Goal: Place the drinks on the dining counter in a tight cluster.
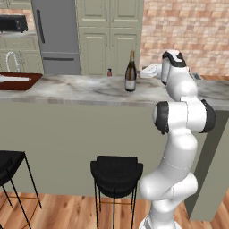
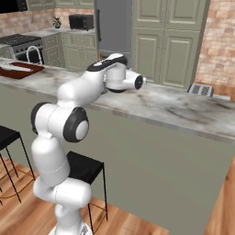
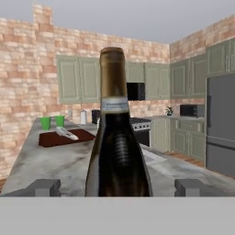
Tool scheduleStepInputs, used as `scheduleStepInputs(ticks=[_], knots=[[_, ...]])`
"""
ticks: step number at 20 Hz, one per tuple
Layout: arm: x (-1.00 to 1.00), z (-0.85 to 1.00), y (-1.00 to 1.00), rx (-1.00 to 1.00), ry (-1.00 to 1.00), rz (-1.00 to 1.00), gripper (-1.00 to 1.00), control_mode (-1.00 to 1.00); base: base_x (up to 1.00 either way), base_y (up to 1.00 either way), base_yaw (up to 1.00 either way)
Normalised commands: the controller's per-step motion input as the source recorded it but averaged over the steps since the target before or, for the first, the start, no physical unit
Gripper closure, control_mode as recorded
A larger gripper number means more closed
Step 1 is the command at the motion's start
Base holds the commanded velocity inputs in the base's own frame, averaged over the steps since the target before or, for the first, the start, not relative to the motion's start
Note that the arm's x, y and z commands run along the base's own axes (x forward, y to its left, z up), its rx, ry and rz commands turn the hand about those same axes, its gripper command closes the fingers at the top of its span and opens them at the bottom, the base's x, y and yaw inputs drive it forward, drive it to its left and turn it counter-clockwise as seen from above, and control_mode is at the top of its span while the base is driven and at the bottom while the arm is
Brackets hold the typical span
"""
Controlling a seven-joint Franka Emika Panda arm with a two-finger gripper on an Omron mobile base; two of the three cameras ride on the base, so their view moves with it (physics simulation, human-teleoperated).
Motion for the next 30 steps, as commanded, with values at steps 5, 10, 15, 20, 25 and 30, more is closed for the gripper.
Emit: scheduleStepInputs(ticks=[5,10,15,20,25,30], knots=[[-0.49,0.0,-0.32,0.0,0.0,-0.02,-1.0,-1.0,0.0,0.0,0.0],[-0.98,0.02,-0.24,0.0,0.0,-0.01,-1.0,-1.0,0.0,0.0,0.0],[-0.84,0.15,-0.35,0.0,0.03,-0.07,-1.0,-1.0,0.0,0.0,0.0],[-0.62,0.24,-0.21,-0.06,0.19,-0.12,-1.0,-1.0,0.0,0.0,0.0],[-0.25,0.38,0.0,-0.23,0.29,-0.15,-1.0,-1.0,0.0,0.0,0.0],[-0.12,0.27,0.0,-0.27,0.33,-0.18,-1.0,-1.0,0.0,0.0,0.0]])
